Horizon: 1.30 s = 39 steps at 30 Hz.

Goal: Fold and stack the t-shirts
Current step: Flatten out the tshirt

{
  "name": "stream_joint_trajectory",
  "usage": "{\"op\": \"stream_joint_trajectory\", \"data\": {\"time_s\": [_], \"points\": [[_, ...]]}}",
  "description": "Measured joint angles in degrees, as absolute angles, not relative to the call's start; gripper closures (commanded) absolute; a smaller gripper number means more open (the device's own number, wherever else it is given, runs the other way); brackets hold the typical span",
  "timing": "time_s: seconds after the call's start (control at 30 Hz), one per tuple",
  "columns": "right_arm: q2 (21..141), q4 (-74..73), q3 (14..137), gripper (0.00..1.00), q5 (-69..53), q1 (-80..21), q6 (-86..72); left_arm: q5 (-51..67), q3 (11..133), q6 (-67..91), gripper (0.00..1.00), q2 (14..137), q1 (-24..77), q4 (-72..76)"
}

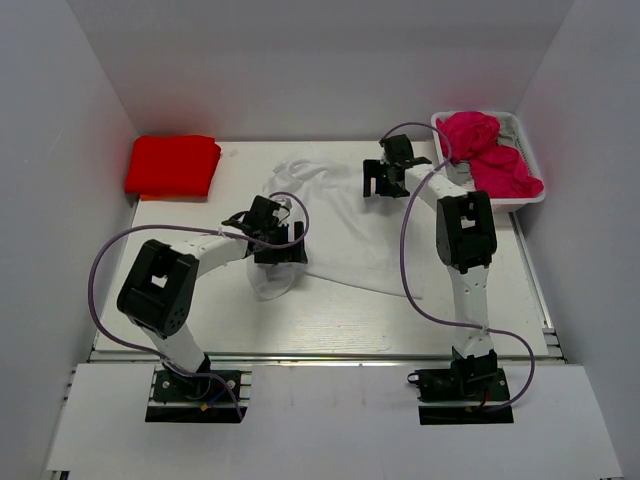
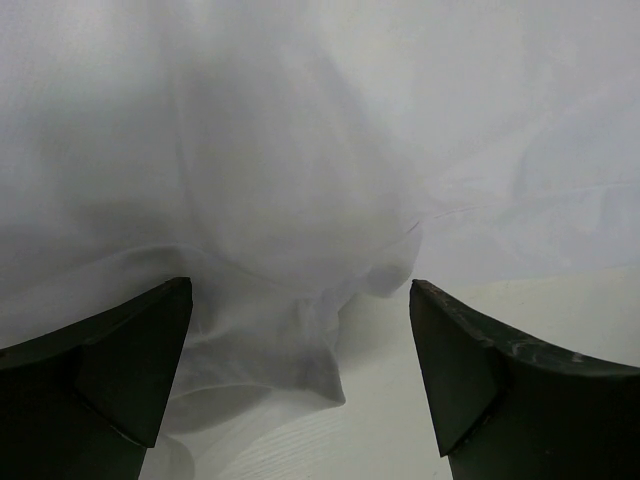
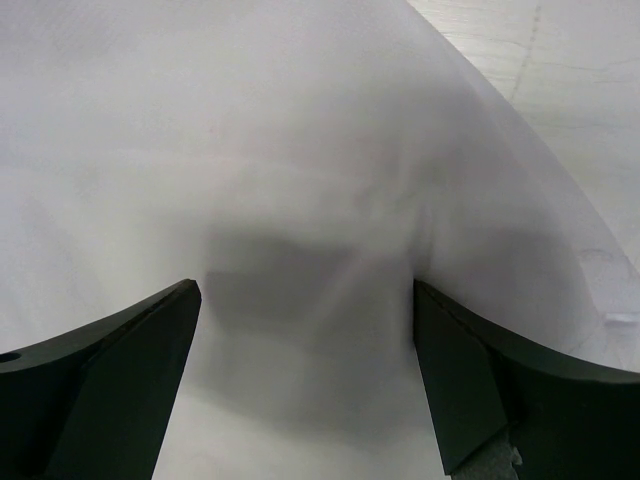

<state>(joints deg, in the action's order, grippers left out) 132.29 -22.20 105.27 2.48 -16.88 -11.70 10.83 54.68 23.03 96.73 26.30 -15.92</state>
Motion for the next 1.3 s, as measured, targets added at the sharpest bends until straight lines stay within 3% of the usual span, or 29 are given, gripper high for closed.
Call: {"op": "stream_joint_trajectory", "data": {"time_s": [0.2,0.4,0.67,0.87,1.3], "points": [[129.1,-21.5,101.2,0.1,-0.3,-16.9,-10.1,6.9,60.9,21.9,0.0,96.1,26.4,-22.4],[113.3,-20.4,87.4,0.1,-0.8,-16.9,-10.4,0.5,61.4,21.3,0.0,87.1,26.4,-26.7],[91.3,-16.4,66.9,0.1,1.9,-16.9,-14.9,-6.0,51.9,25.4,0.0,73.1,26.4,-31.2],[80.3,-18.1,52.4,0.1,5.6,-16.9,-17.8,-8.8,45.5,29.2,0.0,71.8,26.4,-34.3],[74.4,-19.9,47.5,0.1,8.8,-16.9,-20.4,-12.9,41.6,31.6,0.07,74.0,25.6,-31.8]]}}
